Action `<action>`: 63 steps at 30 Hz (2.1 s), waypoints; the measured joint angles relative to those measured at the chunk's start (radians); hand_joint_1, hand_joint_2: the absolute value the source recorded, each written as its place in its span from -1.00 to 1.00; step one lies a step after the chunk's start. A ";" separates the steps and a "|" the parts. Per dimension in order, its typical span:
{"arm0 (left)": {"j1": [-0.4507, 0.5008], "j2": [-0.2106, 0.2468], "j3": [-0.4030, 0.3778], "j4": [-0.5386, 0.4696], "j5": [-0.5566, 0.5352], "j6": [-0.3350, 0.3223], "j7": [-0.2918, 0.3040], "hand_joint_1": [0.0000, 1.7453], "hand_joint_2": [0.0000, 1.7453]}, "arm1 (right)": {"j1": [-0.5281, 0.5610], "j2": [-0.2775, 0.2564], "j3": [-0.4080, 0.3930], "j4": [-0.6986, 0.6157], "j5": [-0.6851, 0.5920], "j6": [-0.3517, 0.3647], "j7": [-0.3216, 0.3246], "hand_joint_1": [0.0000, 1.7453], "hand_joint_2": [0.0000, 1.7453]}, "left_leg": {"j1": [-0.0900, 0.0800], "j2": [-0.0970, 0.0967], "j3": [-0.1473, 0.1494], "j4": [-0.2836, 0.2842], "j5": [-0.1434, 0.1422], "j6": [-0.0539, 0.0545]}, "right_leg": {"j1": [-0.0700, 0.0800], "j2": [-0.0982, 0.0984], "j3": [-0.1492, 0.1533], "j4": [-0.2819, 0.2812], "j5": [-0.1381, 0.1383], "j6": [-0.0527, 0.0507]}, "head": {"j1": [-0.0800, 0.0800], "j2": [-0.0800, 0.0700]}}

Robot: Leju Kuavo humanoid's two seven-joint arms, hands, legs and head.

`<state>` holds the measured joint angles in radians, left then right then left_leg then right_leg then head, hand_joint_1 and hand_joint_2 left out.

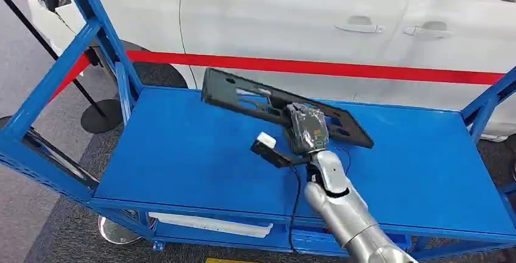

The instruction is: Take the parts from the cabinet and place them on the table.

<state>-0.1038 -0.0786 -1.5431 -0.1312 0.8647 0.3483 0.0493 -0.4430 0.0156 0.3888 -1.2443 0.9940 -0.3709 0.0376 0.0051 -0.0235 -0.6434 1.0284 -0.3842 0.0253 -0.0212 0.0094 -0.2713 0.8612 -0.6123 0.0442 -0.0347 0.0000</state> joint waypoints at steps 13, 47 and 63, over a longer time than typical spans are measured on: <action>0.013 0.013 0.095 0.000 0.221 -0.062 -0.473 -1.00 -1.00 | -0.058 -0.087 -0.131 -0.385 -1.120 0.168 -0.226 1.00 1.00 | -0.001 -0.003 0.001 -0.002 0.001 0.000 | -0.001 -0.004 0.001 -0.001 0.000 0.000 | 0.000 0.000; 0.008 0.031 0.245 0.000 0.316 -0.262 -0.597 -1.00 1.00 | -0.060 -0.127 -0.123 -0.459 -0.982 0.140 -0.237 1.00 1.00 | -0.001 0.000 0.015 -0.026 0.002 0.018 | -0.007 -0.005 -0.045 0.097 -0.058 0.008 | 0.001 0.000; 0.005 0.045 0.244 0.000 0.313 -0.225 -0.470 -1.00 1.00 | -0.078 -0.110 -0.090 -0.452 -0.967 0.139 -0.221 1.00 1.00 | 0.004 0.010 -0.053 0.108 -0.086 -0.050 | -0.010 -0.009 -0.272 0.162 0.117 -0.049 | 0.000 0.000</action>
<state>-0.0991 -0.0336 -1.2993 -0.1312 1.1780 0.1236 -0.4204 -0.5213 -0.0943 0.2991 -1.6960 0.0275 -0.2315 -0.1831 0.0090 -0.0137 -0.6965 1.1363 -0.4699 -0.0251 -0.0311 0.0005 -0.5433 1.0230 -0.4956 -0.0052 -0.0347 0.0000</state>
